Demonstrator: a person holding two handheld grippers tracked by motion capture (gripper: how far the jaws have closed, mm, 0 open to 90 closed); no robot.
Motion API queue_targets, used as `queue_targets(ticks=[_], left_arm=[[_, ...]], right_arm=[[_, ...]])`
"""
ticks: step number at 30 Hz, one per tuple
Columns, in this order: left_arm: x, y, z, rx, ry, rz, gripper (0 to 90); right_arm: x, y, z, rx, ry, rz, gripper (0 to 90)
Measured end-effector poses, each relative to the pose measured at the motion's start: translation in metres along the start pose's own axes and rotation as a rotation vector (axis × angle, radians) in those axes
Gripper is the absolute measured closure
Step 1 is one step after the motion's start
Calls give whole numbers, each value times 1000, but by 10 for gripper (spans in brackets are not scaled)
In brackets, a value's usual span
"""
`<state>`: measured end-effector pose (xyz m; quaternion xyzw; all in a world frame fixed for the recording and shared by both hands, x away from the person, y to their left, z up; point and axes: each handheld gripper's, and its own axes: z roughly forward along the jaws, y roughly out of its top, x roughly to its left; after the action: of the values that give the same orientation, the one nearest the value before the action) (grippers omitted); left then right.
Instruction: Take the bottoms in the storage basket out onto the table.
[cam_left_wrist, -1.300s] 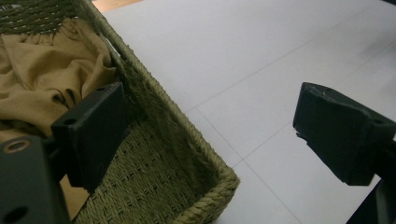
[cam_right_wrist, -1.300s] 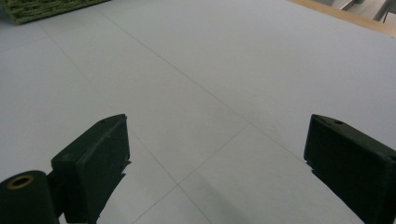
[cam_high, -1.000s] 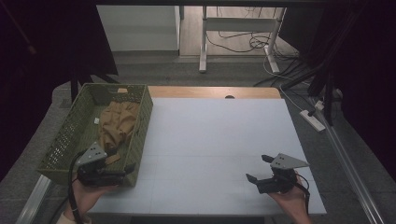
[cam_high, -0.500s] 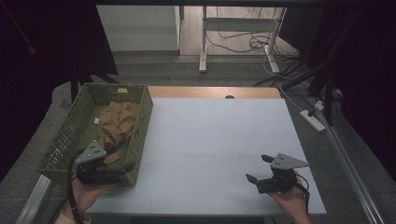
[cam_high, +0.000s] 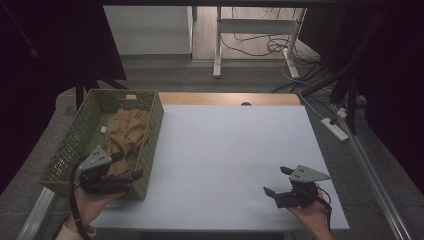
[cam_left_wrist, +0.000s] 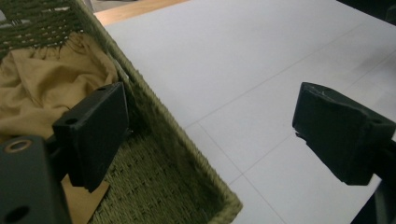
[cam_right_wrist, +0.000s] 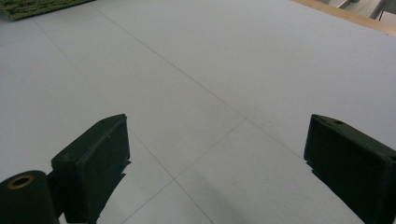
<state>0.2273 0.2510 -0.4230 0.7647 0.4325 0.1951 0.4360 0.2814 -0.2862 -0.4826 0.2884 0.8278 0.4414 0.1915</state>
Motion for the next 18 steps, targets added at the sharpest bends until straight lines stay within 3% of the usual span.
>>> queue_targets(ticks=[5, 10, 18], left_arm=[[-1, 13, -3, -2, 23, 16, 113], [2, 26, -10, -37, 12, 1, 113], [9, 33, -2, -34, -8, -2, 114]], right_arm=[[-1, -2, 0, -5, 8, 7, 68], [-2, -2, 0, -9, 14, 11, 69], [-1, -2, 2, 3, 12, 4, 68]])
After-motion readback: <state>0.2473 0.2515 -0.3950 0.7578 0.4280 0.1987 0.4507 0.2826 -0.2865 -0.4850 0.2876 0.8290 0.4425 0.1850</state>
